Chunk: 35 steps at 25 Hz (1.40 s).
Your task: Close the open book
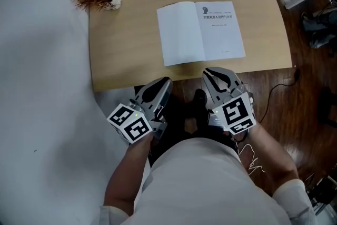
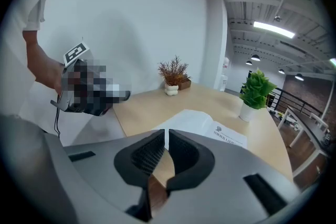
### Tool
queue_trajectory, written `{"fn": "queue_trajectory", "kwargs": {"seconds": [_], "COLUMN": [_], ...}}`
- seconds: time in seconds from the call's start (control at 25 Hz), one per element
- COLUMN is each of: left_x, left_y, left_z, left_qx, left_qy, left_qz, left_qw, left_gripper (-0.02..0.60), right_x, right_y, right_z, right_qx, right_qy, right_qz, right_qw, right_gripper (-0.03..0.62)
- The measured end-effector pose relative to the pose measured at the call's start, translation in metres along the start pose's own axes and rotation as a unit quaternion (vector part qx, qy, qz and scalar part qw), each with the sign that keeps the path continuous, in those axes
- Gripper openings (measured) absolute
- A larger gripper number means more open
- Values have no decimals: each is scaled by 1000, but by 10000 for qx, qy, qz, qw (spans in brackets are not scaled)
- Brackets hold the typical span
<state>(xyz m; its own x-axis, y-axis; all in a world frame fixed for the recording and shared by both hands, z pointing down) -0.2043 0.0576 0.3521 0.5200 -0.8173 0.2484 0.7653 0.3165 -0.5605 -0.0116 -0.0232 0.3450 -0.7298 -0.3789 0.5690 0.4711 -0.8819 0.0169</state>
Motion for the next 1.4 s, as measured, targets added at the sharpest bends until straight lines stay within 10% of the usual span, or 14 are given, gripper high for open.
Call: {"fn": "queue_trajectory", "kwargs": {"seconds": [0.68,1.4], "left_x": [30,32], "left_y": [-45,-71], "left_z": [36,65], "left_qx": [-366,-686], "left_qy": [-499,-757], "left_qz": [-55,-179], "left_qw": [9981,9946], "left_gripper": [0,0], "right_x": [67,114], "right_y": [-3,-36], "right_z": [25,38], "right_qx": [-1150,-2990], "right_qy": [-744,-915], "right_qz": [144,89], "right_qw": [9905,9498], "right_gripper": [5,77]}}
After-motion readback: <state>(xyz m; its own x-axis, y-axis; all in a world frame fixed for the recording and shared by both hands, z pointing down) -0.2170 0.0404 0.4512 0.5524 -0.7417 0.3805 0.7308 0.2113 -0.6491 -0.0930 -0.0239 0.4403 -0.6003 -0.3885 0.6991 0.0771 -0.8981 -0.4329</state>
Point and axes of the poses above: the fingertips, and each gripper's own axes: x forward along the fingers, y to its right, z out of its underside, the point moved 8 cm from there along -x, backward along the fingers, and after that the axes turned 8 degrees about x, right-handed, at the moved point
